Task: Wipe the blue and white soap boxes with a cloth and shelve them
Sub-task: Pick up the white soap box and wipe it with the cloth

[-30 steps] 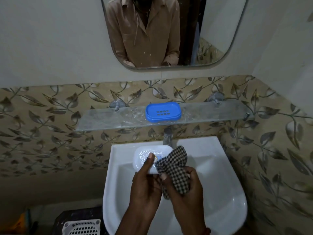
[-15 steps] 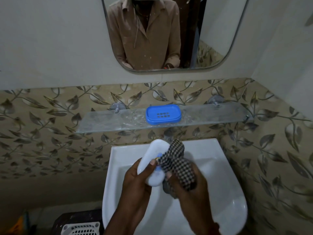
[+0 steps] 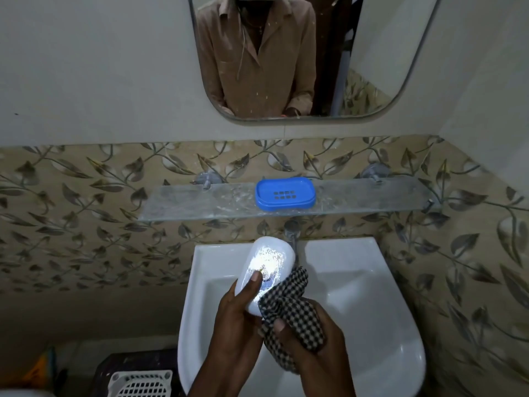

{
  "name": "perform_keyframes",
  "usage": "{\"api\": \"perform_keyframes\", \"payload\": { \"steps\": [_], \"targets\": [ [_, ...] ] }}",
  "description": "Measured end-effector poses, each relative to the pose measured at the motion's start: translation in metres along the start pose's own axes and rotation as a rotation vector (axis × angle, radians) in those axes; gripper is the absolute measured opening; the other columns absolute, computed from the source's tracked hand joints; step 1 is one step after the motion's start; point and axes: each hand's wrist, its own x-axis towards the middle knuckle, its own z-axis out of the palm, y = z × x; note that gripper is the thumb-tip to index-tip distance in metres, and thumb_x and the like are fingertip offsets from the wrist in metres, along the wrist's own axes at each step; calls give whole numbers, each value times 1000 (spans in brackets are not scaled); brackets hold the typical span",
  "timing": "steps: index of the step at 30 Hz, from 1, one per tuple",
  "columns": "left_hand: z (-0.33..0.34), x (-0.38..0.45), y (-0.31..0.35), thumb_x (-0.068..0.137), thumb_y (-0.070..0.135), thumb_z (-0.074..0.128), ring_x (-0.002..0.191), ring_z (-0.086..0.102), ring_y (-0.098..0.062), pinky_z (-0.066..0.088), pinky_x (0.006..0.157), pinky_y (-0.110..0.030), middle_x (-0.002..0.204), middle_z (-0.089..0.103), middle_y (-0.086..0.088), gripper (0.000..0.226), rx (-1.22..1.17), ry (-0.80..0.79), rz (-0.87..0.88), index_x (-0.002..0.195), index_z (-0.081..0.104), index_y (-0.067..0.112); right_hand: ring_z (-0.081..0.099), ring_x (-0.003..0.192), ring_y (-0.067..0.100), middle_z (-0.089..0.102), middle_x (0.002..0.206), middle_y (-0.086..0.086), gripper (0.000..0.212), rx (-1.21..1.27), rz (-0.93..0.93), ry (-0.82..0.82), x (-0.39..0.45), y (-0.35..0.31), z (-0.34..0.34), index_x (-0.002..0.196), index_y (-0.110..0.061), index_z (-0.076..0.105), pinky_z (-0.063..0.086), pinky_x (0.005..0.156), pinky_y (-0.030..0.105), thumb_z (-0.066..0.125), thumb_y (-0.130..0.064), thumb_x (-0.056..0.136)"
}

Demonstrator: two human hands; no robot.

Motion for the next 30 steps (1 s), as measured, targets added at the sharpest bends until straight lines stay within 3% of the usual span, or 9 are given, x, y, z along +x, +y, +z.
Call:
{"api": "perform_keyframes", "payload": {
  "steps": [3, 9, 12, 16, 20, 23, 26, 28, 30],
  "targets": [
    [-1, -3, -6, 91, 14, 63, 124, 66, -38, 46, 112, -49, 133, 69, -24, 47, 11, 21, 12, 136, 62, -1, 77, 85, 12, 81, 92, -2, 25, 70, 14, 85, 19, -5, -10, 95, -29, 78, 58, 67, 16, 81, -24, 70],
    [3, -2, -2, 87, 13, 65, 117, 70, -38, 57, 100, -46, 132, 69, -26, 46, -68, -26, -79, 130, 68, -1, 73, 104, 31, 78, 109, 10, 46, 192, 176, -59, 28, 4, -20, 110, -19, 77, 56, 94, 54, 87, -36, 69],
    [-1, -2, -1, 78, 19, 73, 110, 72, -42, 64, 86, -47, 130, 68, -30, 49, -43, -47, -157, 123, 73, 0, 71, 110, 27, 77, 114, 8, 52, 157, 218, -157, 12, 14, -14, 117, -22, 74, 58, 93, 40, 87, -42, 71],
    [-4, 5, -9, 79, 24, 70, 117, 69, -41, 55, 96, -49, 132, 69, -25, 62, 76, -11, -128, 138, 61, 7, 73, 102, 38, 77, 107, 18, 43, 212, 264, -178, 37, 1, -27, 106, -11, 78, 56, 94, 54, 86, -29, 67],
    [0, 9, -6, 92, 26, 58, 110, 74, -30, 61, 92, -42, 117, 79, -12, 42, 297, 5, -50, 131, 66, 12, 75, 96, 34, 78, 100, 18, 37, 180, 390, -254, 43, -14, -31, 93, -11, 82, 60, 85, 44, 84, -24, 58],
    [-4, 6, -8, 83, 53, 52, 113, 69, -35, 48, 105, -48, 111, 80, -18, 58, 227, 24, -188, 103, 83, 9, 74, 99, 26, 80, 101, 9, 32, 87, 427, -398, 34, -16, -17, 96, -17, 82, 54, 98, 45, 84, -12, 64],
    [-5, 8, -7, 77, 65, 46, 105, 69, -35, 47, 106, -50, 95, 82, -14, 62, 360, 114, -113, 78, 86, 17, 64, 113, 36, 73, 107, 29, 42, -14, 329, -165, 24, -20, 1, 102, -9, 80, 31, 117, 45, 87, -2, 62],
    [-4, 7, -5, 83, 67, 42, 98, 71, -29, 51, 103, -46, 85, 81, -3, 57, 491, 163, -68, 76, 82, 26, 69, 105, 8, 77, 100, 13, 24, -306, 153, -40, 25, -20, 8, 103, -20, 78, 44, 99, 20, 77, -22, 79],
    [-3, 3, -4, 76, 74, 42, 92, 75, -13, 57, 89, -30, 84, 82, 12, 54, 626, 133, -14, 78, 82, 39, 70, 81, 1, 77, 83, -6, 10, -460, 57, -20, 26, -22, 18, 89, -22, 78, 53, 79, 18, 75, -26, 81]
  ]
}}
